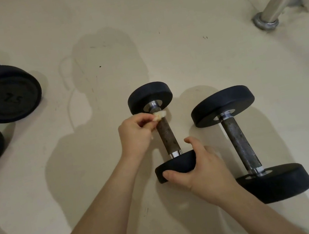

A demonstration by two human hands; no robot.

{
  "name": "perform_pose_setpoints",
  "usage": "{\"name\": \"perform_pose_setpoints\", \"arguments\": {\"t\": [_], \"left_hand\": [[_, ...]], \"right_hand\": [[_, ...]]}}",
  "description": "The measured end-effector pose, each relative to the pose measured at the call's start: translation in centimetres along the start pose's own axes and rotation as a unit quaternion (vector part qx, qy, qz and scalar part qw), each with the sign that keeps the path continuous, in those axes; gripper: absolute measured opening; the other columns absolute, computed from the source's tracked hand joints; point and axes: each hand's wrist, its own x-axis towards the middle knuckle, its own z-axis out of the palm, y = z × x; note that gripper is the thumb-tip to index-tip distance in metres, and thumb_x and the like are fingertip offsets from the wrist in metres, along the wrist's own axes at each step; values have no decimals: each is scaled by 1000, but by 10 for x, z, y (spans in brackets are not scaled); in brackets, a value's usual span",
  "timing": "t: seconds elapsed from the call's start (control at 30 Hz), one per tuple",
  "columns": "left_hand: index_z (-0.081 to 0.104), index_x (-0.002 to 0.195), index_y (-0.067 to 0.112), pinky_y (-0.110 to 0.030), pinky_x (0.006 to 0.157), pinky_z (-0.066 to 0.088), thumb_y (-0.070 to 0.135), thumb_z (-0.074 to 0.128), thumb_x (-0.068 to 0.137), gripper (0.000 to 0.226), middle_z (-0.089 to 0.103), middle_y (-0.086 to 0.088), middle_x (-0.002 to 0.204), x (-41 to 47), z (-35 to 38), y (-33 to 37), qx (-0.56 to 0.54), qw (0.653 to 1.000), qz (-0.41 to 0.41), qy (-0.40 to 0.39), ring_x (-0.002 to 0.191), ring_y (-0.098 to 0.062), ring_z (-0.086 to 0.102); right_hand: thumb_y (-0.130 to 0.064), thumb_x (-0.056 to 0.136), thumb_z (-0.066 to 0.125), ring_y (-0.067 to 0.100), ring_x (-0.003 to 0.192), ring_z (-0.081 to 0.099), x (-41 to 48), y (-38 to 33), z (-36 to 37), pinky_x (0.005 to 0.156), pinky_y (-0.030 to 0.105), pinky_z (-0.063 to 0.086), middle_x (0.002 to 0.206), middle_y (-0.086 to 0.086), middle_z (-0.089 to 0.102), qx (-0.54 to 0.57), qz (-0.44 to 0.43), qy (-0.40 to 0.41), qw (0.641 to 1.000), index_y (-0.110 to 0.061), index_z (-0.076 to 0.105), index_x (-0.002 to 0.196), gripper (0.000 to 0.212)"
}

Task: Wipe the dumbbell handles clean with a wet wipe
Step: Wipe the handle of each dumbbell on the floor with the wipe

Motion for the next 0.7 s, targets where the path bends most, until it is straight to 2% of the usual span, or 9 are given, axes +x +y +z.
{"name": "perform_pose_setpoints", "arguments": {"t": [0.07,0.13,0.2,0.23,0.3,0.4,0.47,0.6,0.7], "left_hand": [[74,78,20,-26,71,57,5,74,78,16,72,2,80,-9,5,-3,-35,999,-38,-17,78,-14,69],[73,71,22,-23,66,55,-1,74,76,23,72,3,73,-27,6,-7,-50,993,-77,-77,73,-15,69],[73,69,22,-22,66,54,-4,75,74,26,72,5,71,-39,6,-8,-56,986,-82,-133,73,-15,69],[74,70,23,-21,67,55,-2,75,74,25,72,6,72,-38,6,-7,-49,987,-73,-132,74,-13,70],[73,72,28,-21,73,56,6,77,75,23,72,10,74,-25,10,-3,-28,996,-54,-68,75,-7,69],[71,71,30,-36,80,57,10,77,76,22,71,9,76,3,16,3,-27,997,-47,46,77,-11,68],[70,71,28,-37,79,57,8,76,76,22,71,8,77,1,20,2,-27,998,-49,34,78,-10,68],[70,73,31,-22,78,55,8,75,78,25,70,15,80,-31,22,4,16,995,-11,-95,78,2,66],[71,81,29,-24,77,55,15,77,77,16,69,14,79,-2,28,11,29,999,24,-21,76,0,64]], "right_hand": [[-64,60,73,11,104,45,0,2,-4,84,25,43,120,-4,43,25,11,-4,1000,-39,22,139,98],[-63,63,71,13,107,46,-1,1,-7,86,26,42,127,-1,42,30,21,-5,999,-37,19,141,97],[-72,63,61,22,122,41,-5,-4,-5,98,36,42,142,7,32,-73,3,12,997,-34,9,143,102],[-78,63,55,28,131,34,-7,-9,-2,105,43,37,149,11,23,-133,-7,21,991,-32,3,144,106],[-81,64,51,33,138,23,-11,-15,2,110,46,28,153,16,12,-187,-3,29,982,-29,-5,145,112],[-77,66,55,31,136,27,-9,-12,0,111,43,28,149,16,19,-192,-11,37,981,-26,-2,146,111],[-75,67,57,29,132,33,-5,-5,-4,110,41,32,146,13,25,-173,-17,31,984,-28,2,145,107],[-71,64,60,22,118,43,0,3,-12,100,35,42,134,4,36,-130,-27,34,991,-30,11,143,101],[-71,64,59,22,115,45,0,4,-12,98,36,44,131,4,37,-140,-31,32,989,-33,14,140,96]]}}
